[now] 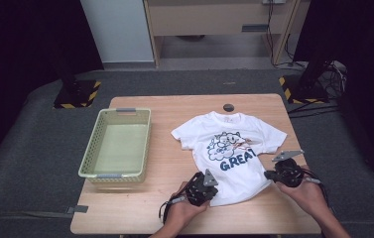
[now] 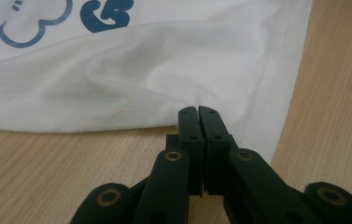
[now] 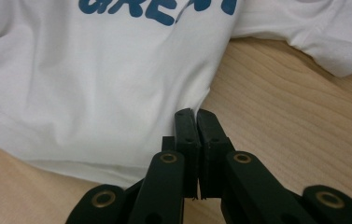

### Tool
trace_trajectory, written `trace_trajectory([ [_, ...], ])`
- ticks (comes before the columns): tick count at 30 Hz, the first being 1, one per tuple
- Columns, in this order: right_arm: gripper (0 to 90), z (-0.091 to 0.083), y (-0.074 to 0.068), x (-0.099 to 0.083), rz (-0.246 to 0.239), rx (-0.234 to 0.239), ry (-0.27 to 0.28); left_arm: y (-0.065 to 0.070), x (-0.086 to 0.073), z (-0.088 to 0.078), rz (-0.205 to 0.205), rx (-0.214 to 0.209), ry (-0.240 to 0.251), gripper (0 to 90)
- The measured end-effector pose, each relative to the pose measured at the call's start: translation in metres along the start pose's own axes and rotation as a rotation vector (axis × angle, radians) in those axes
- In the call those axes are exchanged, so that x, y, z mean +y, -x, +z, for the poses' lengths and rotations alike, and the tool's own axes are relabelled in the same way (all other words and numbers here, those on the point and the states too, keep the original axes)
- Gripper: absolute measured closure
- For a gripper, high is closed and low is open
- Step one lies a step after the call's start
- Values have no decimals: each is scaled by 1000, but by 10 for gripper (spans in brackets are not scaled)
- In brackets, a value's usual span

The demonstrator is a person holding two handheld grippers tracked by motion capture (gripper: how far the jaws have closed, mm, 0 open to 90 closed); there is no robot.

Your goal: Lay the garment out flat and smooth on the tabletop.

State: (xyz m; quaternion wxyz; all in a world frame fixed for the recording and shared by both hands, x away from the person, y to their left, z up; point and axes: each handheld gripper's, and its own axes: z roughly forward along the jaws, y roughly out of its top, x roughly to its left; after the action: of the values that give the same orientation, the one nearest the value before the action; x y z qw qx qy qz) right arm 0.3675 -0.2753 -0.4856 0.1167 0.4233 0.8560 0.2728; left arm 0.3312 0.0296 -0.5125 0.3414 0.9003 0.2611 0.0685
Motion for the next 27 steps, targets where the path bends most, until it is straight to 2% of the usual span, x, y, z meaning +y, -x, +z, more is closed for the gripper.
trace_trajectory([
  [7,876,-14,-16,-13,-20,-1,3,-4,0,-10,-19,-5,21,894],
  [10,805,-11,-22,-19,-27,-5,-21,-8,-2,-14,-28,-10,19,895],
  [14,884,-11,-19,-17,-24,-2,-21,-12,-4,-24,-40,-11,28,895],
  [17,890,-11,-18,-16,-21,1,-35,-15,-4,-31,-45,-11,39,895],
  [22,890,-21,-29,-19,-47,-29,-2,-13,-9,-40,-16,8,31,896],
  [25,886,-29,-40,-22,-72,-30,20,-12,-13,-43,-8,11,19,896],
  [27,821,-30,-43,-23,-84,-15,20,-12,-16,-43,-4,10,7,895],
])
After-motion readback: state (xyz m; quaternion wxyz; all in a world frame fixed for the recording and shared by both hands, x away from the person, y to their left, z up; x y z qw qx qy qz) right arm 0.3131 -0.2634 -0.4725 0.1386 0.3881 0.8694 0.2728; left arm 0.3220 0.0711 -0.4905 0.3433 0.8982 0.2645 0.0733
